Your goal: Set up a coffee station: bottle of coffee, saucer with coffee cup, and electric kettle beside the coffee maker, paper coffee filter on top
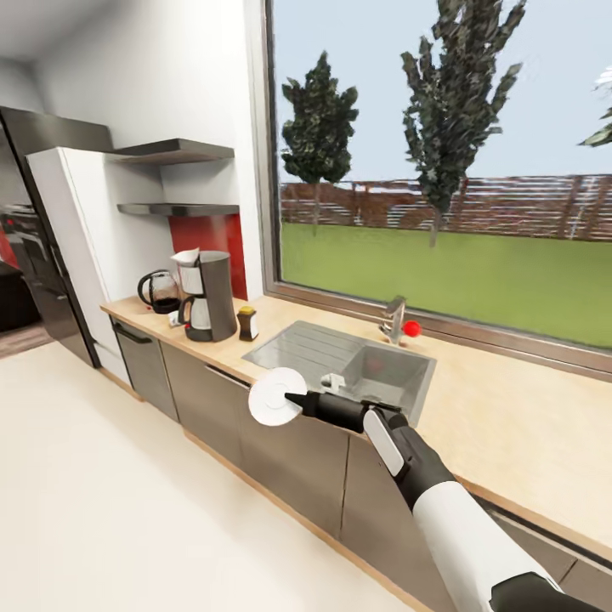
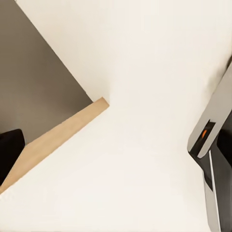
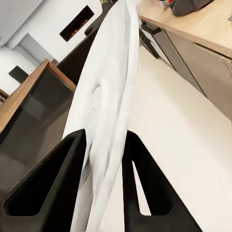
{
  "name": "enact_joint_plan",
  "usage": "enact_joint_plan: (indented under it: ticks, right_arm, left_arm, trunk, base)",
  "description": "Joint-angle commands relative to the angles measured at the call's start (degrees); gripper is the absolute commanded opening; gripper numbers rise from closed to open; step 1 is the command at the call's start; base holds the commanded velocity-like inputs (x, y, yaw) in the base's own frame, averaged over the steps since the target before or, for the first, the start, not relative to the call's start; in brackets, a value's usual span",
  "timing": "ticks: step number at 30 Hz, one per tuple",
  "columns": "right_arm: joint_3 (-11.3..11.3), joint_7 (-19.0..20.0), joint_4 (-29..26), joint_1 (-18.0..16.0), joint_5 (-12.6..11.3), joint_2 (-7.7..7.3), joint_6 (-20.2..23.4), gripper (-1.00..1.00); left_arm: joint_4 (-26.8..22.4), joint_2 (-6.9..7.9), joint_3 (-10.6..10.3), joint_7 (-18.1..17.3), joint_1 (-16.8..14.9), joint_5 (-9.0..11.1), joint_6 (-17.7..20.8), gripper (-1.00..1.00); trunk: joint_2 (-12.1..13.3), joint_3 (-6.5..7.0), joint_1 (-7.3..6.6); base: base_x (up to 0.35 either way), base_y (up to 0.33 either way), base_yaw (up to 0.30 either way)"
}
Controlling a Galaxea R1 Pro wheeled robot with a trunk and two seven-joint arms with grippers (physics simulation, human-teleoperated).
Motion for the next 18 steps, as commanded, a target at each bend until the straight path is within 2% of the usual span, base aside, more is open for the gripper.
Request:
enact_joint_plan:
  ticks: [1, 6, 18]
  right_arm:
    - [0.01, -0.09, 0.01, -0.02, -0.49, 0.01, 0.45, -1.00]
    - [0.01, -0.09, 0.27, -0.02, -0.44, 0.01, 0.47, -1.00]
    - [0.08, 0.08, 0.30, -0.02, -0.41, -0.07, 0.21, -1.00]
  left_arm:
    - [-0.27, -0.03, 0.26, 0.12, 0.10, 0.15, 0.44, 1.00]
    - [-0.27, -0.04, 0.26, 0.12, 0.10, 0.15, 0.44, 1.00]
    - [-0.36, -0.05, 0.26, 0.12, 0.01, 0.20, 0.44, 1.00]
  trunk:
    - [-0.03, -0.02, 0.04]
    - [-0.03, -0.10, 0.04]
    - [-0.03, -0.12, 0.04]
  base:
    - [0.127, 0.215, 0.278]
    - [0.141, 0.262, 0.243]
    - [0.218, 0.264, 0.018]
